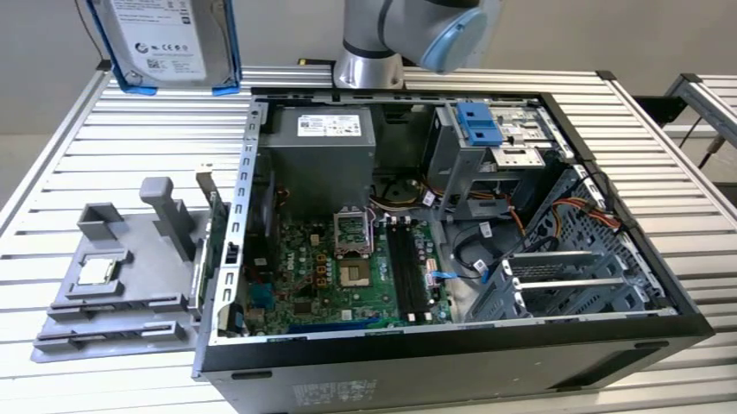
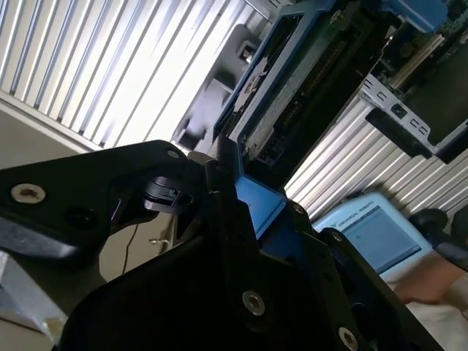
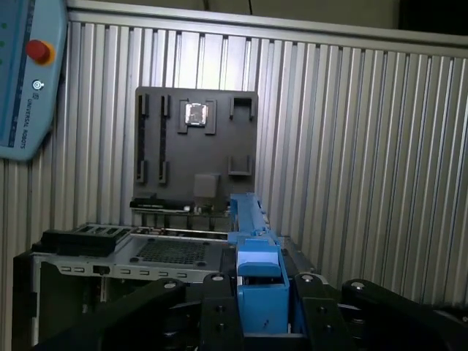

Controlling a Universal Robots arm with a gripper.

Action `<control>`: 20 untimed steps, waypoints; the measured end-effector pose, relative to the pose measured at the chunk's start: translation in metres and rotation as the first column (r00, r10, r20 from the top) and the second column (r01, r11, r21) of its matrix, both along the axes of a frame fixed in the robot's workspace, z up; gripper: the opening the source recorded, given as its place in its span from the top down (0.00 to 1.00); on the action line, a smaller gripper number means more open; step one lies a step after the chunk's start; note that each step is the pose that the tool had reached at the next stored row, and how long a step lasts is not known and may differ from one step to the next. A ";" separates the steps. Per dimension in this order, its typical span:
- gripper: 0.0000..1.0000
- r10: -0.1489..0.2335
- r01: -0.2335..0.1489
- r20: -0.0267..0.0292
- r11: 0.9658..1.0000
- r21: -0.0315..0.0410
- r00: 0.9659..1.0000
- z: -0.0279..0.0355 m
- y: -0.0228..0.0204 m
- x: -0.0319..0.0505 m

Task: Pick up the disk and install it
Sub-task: 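Pick up the disk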

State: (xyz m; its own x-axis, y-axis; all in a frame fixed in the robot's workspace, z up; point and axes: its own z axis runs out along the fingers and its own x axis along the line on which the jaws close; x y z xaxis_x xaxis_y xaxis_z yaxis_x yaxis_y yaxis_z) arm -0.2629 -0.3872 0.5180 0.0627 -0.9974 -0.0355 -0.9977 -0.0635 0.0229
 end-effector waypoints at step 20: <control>1.00 0.000 0.000 0.011 1.000 0.000 1.000 -0.0107 0.0000 0.0821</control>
State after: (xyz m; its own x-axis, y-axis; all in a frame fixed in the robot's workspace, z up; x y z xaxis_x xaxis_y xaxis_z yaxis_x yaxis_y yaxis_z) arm -0.1808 -0.3871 0.5074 0.0635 -0.9974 -0.0348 -0.9979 -0.0639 0.0116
